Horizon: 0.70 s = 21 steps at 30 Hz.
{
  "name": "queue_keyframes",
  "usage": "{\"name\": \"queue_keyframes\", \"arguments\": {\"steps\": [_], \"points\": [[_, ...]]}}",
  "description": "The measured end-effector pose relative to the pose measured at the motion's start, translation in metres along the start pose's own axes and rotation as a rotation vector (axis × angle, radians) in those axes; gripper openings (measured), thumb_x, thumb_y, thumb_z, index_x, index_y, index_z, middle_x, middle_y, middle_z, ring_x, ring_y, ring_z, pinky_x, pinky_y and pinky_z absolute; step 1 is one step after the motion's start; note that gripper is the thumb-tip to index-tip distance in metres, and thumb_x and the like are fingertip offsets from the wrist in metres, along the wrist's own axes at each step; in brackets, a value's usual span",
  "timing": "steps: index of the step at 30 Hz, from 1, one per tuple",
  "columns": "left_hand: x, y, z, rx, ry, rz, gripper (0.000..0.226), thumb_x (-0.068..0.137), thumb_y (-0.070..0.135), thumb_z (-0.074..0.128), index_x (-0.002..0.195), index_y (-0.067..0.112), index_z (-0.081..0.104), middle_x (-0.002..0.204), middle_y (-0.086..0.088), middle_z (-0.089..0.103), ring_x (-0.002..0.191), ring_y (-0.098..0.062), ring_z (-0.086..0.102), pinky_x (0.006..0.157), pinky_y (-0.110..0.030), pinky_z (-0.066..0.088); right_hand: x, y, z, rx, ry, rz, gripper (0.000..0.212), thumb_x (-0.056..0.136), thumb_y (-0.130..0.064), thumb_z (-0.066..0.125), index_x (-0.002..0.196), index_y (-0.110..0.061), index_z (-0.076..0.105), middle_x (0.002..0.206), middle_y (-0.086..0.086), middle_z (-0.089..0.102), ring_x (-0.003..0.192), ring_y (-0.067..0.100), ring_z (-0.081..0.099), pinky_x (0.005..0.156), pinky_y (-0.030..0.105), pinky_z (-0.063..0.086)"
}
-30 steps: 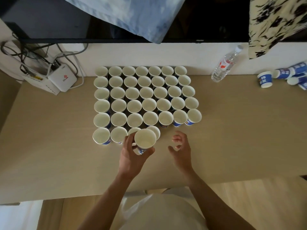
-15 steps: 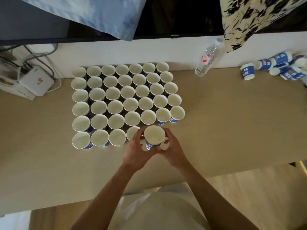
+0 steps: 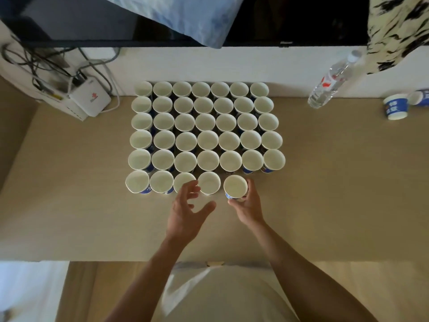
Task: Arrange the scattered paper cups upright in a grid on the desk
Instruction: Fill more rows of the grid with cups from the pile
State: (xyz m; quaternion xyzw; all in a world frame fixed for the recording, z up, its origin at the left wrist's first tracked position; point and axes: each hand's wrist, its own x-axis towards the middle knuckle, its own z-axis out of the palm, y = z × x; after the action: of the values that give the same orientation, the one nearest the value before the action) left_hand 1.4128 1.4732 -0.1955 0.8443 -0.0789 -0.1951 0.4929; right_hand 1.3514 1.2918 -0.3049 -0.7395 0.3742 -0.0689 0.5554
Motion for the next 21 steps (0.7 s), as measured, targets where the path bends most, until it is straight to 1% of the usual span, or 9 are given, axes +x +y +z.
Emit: {"name": "queue_keyframes", "arguments": {"steps": [4,9,12,16,18,21], "points": [[-0.003,-0.006,-0.009,0.0,0.032,-0.02,0.06,0.077,0.023,0.086,0.128,0.025,0.054,0.116,0.011,0.066,0.107,-0.006,0.062,0.083,-0.033,0.055,0.008,0.003,0.009,-0.001,0.036,-0.01,0.064,0.061,-0.019,0.077,0.119,-0.032,0.052,0.113,-0.006,0.062,0.103,0.019,0.063,0.088,0.051,0.056],[-0.009,-0.01,-0.011,0.0,0.026,-0.042,0.056,0.077,0.024,0.085,0.125,0.028,0.055,0.116,0.011,0.066,0.107,-0.004,0.062,0.083,-0.032,0.055,0.011,0.003,0.012,0.048,0.057,-0.008,0.063,0.064,-0.011,0.077,0.122,-0.023,0.055,0.114,0.001,0.063,0.103,0.02,0.063,0.088,0.051,0.056],[-0.01,-0.011,-0.01,0.005,0.012,-0.05,0.056,0.078,0.026,0.084,0.126,0.026,0.056,0.115,0.012,0.065,0.107,-0.004,0.062,0.084,-0.033,0.055,0.011,0.003,0.012,0.089,0.045,-0.017,0.067,0.065,-0.009,0.077,0.127,-0.019,0.055,0.119,0.003,0.062,0.108,0.021,0.063,0.089,0.047,0.058],[-0.01,-0.009,-0.012,0.0,0.002,-0.048,0.056,0.079,0.026,0.083,0.127,0.024,0.056,0.115,0.012,0.065,0.107,-0.004,0.061,0.084,-0.031,0.055,0.009,0.005,0.012,0.114,0.031,-0.004,0.07,0.066,-0.003,0.078,0.128,-0.024,0.055,0.125,0.0,0.06,0.114,0.017,0.061,0.092,0.041,0.058],[-0.009,-0.009,-0.012,-0.006,0.0,-0.041,0.055,0.079,0.026,0.083,0.127,0.023,0.057,0.115,0.012,0.066,0.107,-0.004,0.062,0.084,-0.03,0.054,0.007,0.005,0.01,0.101,0.026,0.021,0.074,0.066,-0.005,0.078,0.132,-0.026,0.052,0.129,-0.001,0.058,0.117,0.015,0.059,0.094,0.039,0.056],[-0.007,-0.008,-0.01,-0.007,-0.024,-0.027,0.05,0.08,0.026,0.083,0.123,0.026,0.057,0.114,0.012,0.066,0.107,-0.004,0.062,0.083,-0.03,0.055,0.001,0.007,0.003,0.05,0.041,0.069,0.08,0.069,0.001,0.081,0.139,-0.016,0.046,0.134,0.002,0.054,0.121,0.019,0.055,0.089,0.033,0.053]]}}
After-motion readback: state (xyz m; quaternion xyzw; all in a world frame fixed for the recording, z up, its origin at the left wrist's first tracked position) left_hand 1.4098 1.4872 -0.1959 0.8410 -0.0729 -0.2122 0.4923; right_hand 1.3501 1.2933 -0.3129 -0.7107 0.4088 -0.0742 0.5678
